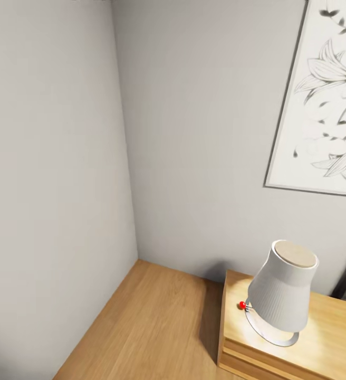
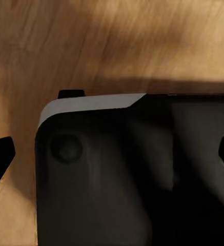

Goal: In the bedroom, organize the workspace by keeping the computer under the desk, ensuring the monitor is on the desk, placing the keyboard on the desk next to the monitor, placing the mouse on the desk next to the keyboard, moving the folder from the swivel chair onto the desk next to the mouse, stacking the notebook on top of the folder with the pen on top of the notebook, and positioning the swivel chair next to the desk.

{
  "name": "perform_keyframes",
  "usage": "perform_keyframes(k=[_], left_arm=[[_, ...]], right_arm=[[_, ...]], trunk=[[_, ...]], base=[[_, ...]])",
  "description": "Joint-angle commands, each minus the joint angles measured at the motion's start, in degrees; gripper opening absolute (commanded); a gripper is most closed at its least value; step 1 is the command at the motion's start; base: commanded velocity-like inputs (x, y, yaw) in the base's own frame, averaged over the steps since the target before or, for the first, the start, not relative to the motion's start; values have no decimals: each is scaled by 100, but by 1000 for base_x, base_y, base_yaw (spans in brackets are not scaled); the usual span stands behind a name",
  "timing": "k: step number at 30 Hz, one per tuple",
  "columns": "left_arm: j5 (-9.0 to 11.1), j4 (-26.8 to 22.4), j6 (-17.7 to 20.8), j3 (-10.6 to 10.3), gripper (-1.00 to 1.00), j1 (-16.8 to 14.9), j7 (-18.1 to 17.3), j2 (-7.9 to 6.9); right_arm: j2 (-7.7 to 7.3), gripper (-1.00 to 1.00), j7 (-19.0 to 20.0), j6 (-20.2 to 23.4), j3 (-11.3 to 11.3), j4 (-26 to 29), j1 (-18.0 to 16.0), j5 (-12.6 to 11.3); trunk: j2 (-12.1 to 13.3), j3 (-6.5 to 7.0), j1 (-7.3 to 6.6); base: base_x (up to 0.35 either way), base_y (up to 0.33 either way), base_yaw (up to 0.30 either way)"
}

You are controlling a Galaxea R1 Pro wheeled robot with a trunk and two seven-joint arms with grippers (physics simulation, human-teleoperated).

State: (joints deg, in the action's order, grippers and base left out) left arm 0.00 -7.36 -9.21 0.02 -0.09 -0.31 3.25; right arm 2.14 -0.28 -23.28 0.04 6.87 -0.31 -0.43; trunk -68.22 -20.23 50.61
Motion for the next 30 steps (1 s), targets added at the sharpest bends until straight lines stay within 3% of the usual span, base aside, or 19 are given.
perform_keyframes(k=[1, 5, 14, 18, 21, 24, 30], left_arm=[[0, -89, -94, 0, 100, 0, -3, 0], [3, -861, -388, 1, 100, 0, 2, -7], [8, -1994, -456, 6, 100, -12, 16, 0], [4, -2026, -465, 6, 100, -16, 14, -12], [0, -1882, -549, 8, 100, -17, 18, -47], [0, -1829, -904, 25, 100, -17, 29, -65], [-3, -1715, -1506, 26, 100, -18, 38, -62]], right_arm=[[4, 100, -4, -141, 1, 102, -1, -6], [5, 100, -6, -751, -8, 635, -3, -11], [9, 100, -7, -1039, -12, 1754, -4, -20], [-28, 100, -15, -1049, -17, 2035, -12, -10], [-143, 100, -135, -1069, -110, 1960, -138, -14], [-196, 100, -231, -1213, -240, 1779, -213, -23], [-190, 100, -281, -1379, -296, 1649, -245, -5]], trunk=[[38, 12, -22], [198, 84, -110], [559, 246, -308], [720, 318, -396], [840, 371, -462], [960, 425, -528], [1201, 533, -659]], base=[[0, 0, 0], [0, 0, 0], [0, 0, 0], [0, 0, 0], [0, 0, 0], [0, 0, 0], [0, 0, 0]])
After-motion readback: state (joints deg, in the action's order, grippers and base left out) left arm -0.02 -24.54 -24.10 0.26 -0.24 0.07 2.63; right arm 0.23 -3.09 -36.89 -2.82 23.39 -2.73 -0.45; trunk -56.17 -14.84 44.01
